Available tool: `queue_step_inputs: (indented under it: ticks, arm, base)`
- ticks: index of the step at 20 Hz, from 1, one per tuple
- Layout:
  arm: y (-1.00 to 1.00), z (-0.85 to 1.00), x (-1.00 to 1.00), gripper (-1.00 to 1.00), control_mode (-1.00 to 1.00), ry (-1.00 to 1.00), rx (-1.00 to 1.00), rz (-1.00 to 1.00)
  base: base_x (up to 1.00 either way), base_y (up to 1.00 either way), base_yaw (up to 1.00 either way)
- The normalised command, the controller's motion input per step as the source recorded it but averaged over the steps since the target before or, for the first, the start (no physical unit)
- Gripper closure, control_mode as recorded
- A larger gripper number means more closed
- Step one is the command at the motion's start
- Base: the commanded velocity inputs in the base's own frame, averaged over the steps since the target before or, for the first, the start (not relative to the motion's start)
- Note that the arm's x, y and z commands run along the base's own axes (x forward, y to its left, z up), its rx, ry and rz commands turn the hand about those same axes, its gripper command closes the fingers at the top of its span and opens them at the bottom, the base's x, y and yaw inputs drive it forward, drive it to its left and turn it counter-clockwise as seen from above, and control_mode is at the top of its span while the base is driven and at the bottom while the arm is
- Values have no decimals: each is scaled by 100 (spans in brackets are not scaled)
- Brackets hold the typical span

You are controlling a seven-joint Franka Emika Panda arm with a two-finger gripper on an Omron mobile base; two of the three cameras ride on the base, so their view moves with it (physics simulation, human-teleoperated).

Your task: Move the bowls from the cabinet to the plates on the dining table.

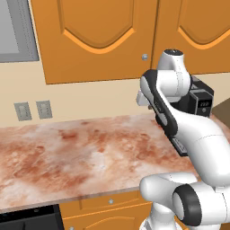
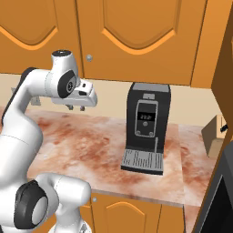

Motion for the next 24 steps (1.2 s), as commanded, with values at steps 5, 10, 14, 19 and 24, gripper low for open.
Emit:
queue_step_inputs:
  ticks: [5,10,14,19,24]
  arm:
    - [-1,6,0,-100,-100,-8,0,-2]
    - [-10,6,-7,-100,-100,-7,0,-3]
    - [-12,4,-24,-100,-100,-12,0,-2]
    - [-1,8,-14,-100,-100,-16,0,-2]
    - [-1,12,-1,-100,-100,-15,1,-1]
  base:
    - [0,0,0]
    - [0,0,0]
    - [0,0,0]
    - [0,0,0]
    - [0,0,0]
